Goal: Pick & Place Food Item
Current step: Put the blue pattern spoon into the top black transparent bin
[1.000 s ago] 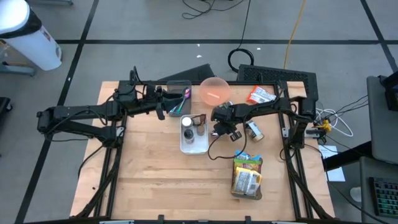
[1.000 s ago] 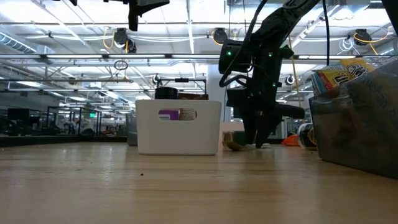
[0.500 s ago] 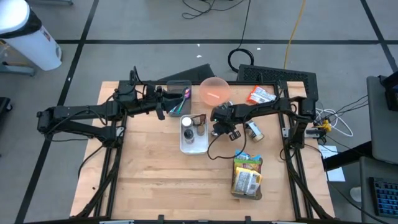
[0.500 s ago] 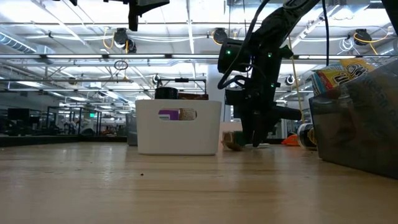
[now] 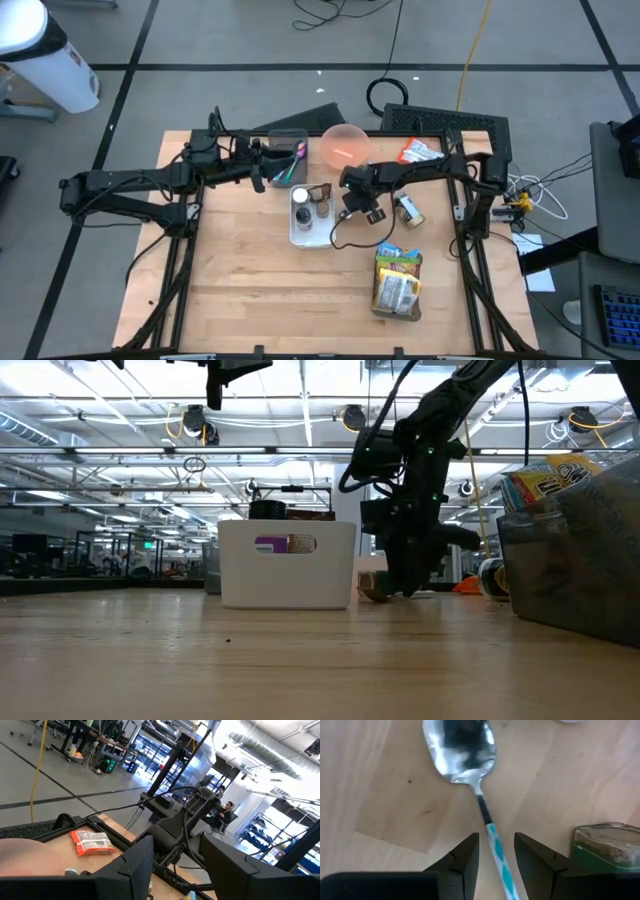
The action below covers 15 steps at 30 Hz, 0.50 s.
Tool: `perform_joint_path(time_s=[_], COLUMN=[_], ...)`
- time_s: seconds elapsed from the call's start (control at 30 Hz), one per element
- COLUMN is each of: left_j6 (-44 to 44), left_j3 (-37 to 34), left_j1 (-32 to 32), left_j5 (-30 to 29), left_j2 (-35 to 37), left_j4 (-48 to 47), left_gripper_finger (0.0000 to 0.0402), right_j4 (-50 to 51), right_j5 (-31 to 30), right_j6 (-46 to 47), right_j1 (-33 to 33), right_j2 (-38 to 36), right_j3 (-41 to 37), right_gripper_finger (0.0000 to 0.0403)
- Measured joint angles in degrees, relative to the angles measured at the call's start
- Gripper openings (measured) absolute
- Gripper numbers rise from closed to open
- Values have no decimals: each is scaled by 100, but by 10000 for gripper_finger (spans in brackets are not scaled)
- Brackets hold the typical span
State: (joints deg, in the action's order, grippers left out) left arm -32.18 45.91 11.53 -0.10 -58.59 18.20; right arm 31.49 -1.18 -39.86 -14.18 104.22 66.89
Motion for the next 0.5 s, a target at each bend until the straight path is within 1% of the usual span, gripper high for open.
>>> perform_joint_path(time_s=[0.1, 0.4, 0.5], left_j6=[0, -61, -135], left_j3=[0, 0, 0], left_j1=[0, 1, 0], left_j5=[0, -2, -2], left_j2=[0, 0, 0], left_j4=[0, 4, 7], left_gripper_finger=[175, 175, 175], right_j4=[-2, 45, 61], right_j5=[156, 141, 149], right_j6=[80, 187, 255], right_j1=[-74, -39, -39], right_j2=[18, 164, 166], right_j3=[0, 17, 17], right_gripper_finger=[116, 115, 99])
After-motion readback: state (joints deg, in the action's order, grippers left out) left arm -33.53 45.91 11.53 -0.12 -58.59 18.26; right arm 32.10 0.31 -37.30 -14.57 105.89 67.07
